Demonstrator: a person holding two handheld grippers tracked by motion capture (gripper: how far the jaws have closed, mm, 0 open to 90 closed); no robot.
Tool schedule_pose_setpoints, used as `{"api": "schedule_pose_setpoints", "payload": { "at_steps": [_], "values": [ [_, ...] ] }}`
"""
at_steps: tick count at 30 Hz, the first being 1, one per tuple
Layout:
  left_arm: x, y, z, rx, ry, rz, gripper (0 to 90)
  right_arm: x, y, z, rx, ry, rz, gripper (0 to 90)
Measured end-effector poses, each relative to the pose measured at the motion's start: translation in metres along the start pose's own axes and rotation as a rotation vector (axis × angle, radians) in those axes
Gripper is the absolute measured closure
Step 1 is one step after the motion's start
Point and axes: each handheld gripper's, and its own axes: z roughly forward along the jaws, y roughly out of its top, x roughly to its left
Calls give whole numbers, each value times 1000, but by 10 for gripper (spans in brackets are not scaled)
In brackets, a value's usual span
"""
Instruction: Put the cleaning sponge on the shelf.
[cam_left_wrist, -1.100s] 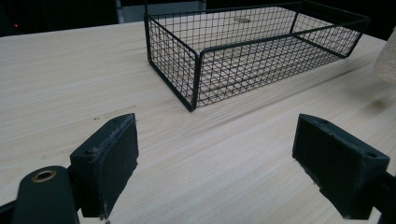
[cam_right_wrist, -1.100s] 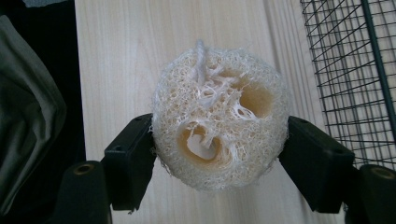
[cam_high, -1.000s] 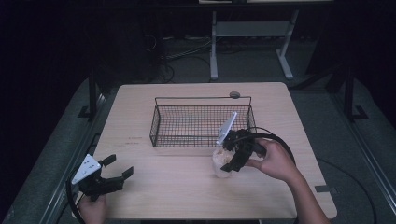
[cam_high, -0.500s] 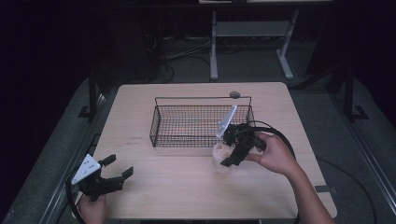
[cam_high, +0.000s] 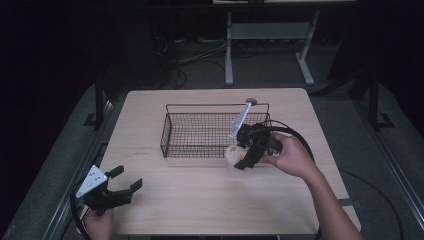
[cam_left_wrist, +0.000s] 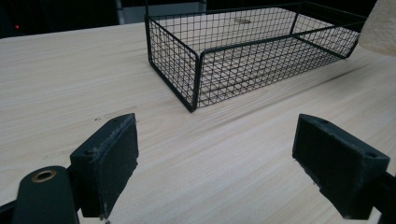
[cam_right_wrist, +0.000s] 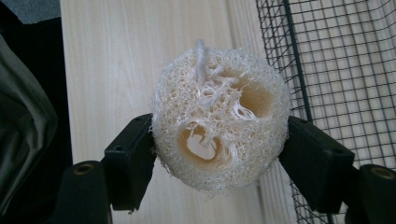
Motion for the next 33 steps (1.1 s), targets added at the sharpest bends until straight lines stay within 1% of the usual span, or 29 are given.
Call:
{"api": "schedule_pose_setpoints", "payload": {
  "at_steps": [2, 5, 7, 10, 13, 16, 19, 22, 25, 27, 29, 33],
  "values": [
    [0, 0, 0, 2, 1, 1, 138, -3, 1, -2, 1, -7, 2, 283],
    [1, 0, -1, 1, 3, 0, 138, -8, 3, -6, -16, -1, 12, 283],
    [1, 0, -1, 0, 4, -1, 138, -10, 4, -7, -20, -8, 15, 283],
    [1, 0, -1, 2, 5, 0, 138, -14, 7, -10, -11, -23, 21, 283],
    [1, 0, -1, -2, 3, 0, 138, -20, 9, -12, -15, -18, 27, 283],
    [1, 0, 0, 4, 3, 1, 138, -25, 11, -14, -5, -34, 35, 283],
    [0, 0, 0, 2, 2, 3, 138, -31, 13, -17, -24, -26, 54, 283],
    [1, 0, 0, 3, 2, 1, 138, -36, 15, -17, 0, -43, 57, 283],
    [1, 0, 0, 2, 1, 0, 138, -41, 19, -19, -4, -42, 65, 283],
    [1, 0, 0, 2, 1, 1, 138, -43, 20, -21, -10, -32, 66, 283],
    [1, 0, 0, 5, -1, 1, 138, -45, 24, -23, -5, -42, 65, 283],
    [1, 0, 0, 1, -3, 4, 138, -51, 28, -26, -8, -43, 71, 283]
  ]
}}
